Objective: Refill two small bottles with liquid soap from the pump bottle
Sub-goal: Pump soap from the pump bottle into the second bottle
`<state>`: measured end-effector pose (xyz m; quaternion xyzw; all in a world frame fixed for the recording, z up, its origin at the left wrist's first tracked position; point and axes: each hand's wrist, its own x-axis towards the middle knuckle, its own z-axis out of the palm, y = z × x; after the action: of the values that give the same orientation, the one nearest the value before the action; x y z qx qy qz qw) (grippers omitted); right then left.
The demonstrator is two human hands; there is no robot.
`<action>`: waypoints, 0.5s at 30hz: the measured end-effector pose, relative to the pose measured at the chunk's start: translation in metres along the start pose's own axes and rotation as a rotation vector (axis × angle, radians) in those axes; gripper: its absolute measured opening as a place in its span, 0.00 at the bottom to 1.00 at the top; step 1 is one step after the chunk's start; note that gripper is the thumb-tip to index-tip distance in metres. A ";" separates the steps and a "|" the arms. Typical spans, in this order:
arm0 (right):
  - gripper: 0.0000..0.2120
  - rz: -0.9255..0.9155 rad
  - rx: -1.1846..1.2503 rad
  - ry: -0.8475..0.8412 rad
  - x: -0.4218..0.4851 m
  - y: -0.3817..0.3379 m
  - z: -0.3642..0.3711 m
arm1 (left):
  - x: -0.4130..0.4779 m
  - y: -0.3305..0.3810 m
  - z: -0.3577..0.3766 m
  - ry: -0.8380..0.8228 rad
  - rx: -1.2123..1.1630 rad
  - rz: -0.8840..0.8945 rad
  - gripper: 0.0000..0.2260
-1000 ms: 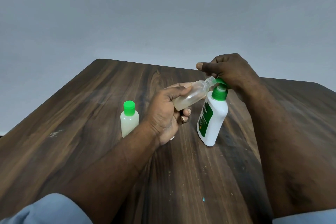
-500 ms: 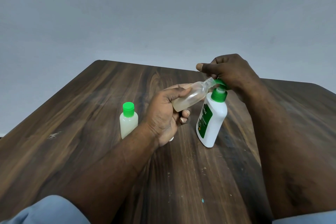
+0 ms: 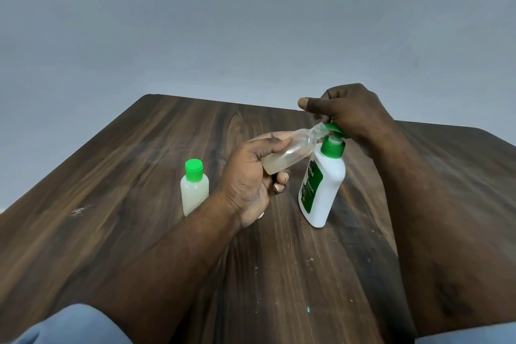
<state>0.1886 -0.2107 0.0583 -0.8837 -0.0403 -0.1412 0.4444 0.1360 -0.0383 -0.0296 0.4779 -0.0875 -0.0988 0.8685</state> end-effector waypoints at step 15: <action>0.24 0.009 -0.014 -0.020 0.002 0.002 0.001 | 0.003 -0.002 -0.002 -0.014 0.013 0.009 0.20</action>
<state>0.1909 -0.2111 0.0563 -0.8883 -0.0398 -0.1308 0.4383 0.1387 -0.0388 -0.0325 0.4826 -0.0962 -0.0975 0.8651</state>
